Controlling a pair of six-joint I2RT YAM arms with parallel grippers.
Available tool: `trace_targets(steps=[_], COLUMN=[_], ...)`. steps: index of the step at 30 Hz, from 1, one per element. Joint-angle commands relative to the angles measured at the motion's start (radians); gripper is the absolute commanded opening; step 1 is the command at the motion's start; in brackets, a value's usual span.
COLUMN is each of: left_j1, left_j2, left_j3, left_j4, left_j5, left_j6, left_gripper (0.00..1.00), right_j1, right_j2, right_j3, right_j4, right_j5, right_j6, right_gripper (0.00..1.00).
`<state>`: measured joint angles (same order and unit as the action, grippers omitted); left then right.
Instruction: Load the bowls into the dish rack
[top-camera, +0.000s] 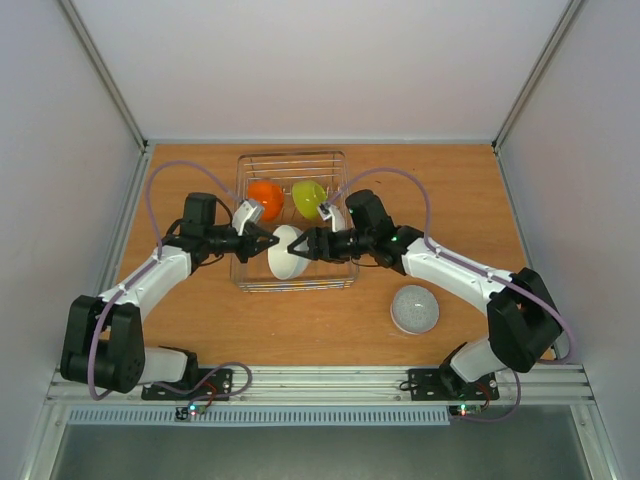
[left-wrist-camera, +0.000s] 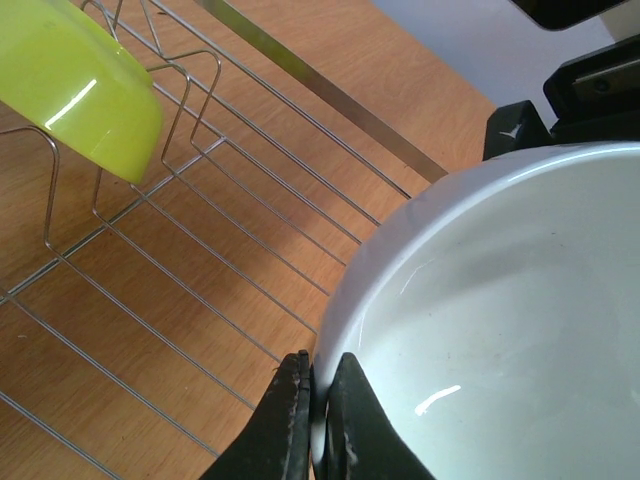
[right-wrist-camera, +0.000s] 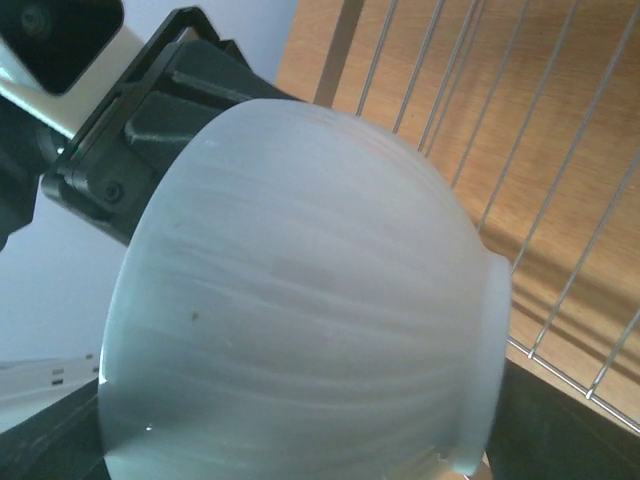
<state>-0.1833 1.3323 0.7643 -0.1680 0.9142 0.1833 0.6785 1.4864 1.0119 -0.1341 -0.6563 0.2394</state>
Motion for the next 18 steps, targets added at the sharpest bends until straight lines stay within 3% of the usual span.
trace_targets(steps=[1, 7, 12, 15, 18], left_j1=[0.008, 0.01, 0.01, 0.01, 0.01], left_j2=[-0.031, -0.031, -0.036, -0.054, -0.071], left_j3=[0.004, 0.005, 0.008, 0.004, -0.005], left_j4=[0.076, 0.077, 0.067, 0.073, 0.085], left_j5=[0.07, 0.064, -0.001, -0.031, -0.056], left_j6=[-0.027, -0.028, -0.021, -0.025, -0.029], left_gripper=[0.01, 0.01, 0.01, 0.05, 0.24], right_j1=[-0.006, -0.006, -0.005, -0.006, -0.006], right_j2=[0.01, -0.006, -0.043, -0.061, -0.067], right_j3=[-0.019, -0.024, -0.004, 0.013, 0.039], right_j4=[0.085, 0.098, -0.008, -0.082, -0.179], right_j5=[-0.073, -0.1, -0.03, 0.039, 0.154], right_j6=[0.033, 0.026, -0.039, -0.081, -0.127], right_gripper=[0.8, 0.33, 0.02, 0.01, 0.01])
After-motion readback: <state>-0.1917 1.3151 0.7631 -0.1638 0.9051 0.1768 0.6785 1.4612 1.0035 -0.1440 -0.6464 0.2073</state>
